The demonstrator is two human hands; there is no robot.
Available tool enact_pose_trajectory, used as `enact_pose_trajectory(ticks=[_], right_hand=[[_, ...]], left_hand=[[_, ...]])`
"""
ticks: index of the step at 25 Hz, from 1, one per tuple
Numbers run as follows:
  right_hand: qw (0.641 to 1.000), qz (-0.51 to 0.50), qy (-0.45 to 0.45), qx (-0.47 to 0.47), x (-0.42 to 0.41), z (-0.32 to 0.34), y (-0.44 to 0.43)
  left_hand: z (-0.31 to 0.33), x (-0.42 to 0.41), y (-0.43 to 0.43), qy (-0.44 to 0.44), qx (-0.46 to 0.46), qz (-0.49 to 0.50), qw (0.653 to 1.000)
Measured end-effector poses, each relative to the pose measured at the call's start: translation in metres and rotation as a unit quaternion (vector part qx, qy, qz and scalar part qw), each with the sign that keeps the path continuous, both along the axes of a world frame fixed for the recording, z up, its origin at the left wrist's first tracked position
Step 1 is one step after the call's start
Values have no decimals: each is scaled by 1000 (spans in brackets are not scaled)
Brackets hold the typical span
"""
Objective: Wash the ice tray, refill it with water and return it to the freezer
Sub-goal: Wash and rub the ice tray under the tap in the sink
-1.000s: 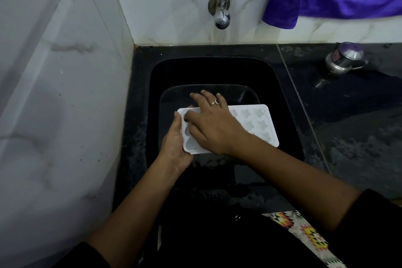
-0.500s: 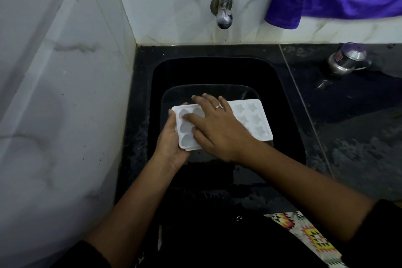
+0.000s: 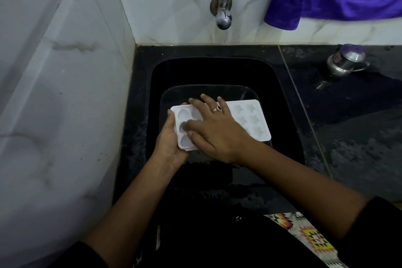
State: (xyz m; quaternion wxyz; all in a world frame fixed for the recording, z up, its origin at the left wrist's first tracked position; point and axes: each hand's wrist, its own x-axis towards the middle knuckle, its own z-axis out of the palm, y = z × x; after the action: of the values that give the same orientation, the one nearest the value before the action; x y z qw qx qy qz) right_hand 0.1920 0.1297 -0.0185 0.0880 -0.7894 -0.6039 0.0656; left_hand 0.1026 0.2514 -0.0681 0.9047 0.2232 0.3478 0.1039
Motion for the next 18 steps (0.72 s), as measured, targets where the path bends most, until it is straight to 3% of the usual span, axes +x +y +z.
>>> enact_pose_trajectory(ticks=[18], right_hand=[[1000, 26, -9, -13, -8, -4, 7]], left_hand=[[-2, -2, -3, 22, -11, -6, 1000]])
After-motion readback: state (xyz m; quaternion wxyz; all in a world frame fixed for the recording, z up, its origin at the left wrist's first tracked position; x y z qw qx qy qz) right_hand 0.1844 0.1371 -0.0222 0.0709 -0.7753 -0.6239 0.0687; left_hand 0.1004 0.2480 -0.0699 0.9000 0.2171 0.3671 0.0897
